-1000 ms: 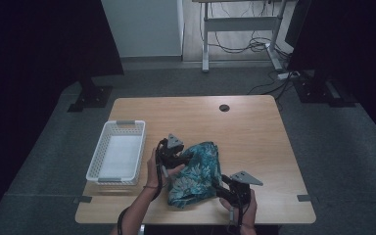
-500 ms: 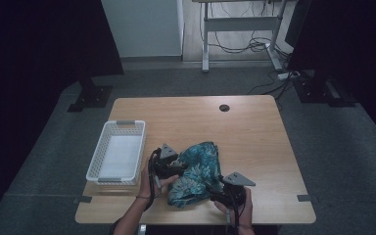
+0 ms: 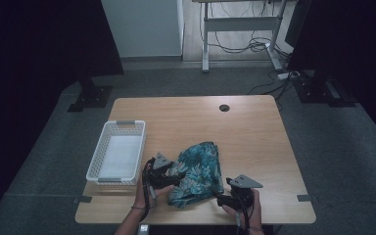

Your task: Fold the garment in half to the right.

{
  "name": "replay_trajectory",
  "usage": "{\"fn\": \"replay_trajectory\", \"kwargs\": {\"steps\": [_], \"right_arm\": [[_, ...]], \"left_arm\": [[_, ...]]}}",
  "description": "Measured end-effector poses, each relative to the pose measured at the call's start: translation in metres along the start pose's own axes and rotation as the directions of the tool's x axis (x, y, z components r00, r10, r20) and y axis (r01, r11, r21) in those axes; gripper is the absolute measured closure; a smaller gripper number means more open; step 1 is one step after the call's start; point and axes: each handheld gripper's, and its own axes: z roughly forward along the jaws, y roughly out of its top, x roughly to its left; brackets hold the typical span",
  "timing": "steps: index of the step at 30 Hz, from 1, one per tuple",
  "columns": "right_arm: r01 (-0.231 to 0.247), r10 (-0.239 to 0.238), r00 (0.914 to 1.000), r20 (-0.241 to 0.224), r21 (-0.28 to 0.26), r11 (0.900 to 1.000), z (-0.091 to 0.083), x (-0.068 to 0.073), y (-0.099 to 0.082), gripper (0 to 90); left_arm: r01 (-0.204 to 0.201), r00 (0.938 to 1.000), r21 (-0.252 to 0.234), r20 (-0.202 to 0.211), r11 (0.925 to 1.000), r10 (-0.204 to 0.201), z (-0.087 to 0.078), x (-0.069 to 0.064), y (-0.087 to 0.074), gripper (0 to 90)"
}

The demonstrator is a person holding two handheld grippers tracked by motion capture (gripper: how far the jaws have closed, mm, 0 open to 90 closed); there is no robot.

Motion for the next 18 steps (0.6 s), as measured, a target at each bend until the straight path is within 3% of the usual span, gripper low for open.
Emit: {"fn": "replay_trajectory", "kwargs": {"steps": [11, 18], "right_arm": [[0.009, -0.009, 0.9999, 0.004, 0.033, 0.9994, -0.006, -0.005, -0.012, 24.3], [0.004, -0.005, 0.9999, 0.016, 0.032, 0.9995, -0.015, -0.011, -0.017, 24.0]], "left_arm": [[0.003, 0.9994, -0.018, 0.034, 0.9998, -0.003, -0.019, -0.002, -0.023, 30.2], [-0.004, 0.9995, -0.009, 0.033, 1.0, 0.004, -0.024, -0.006, -0.033, 29.9]]}}
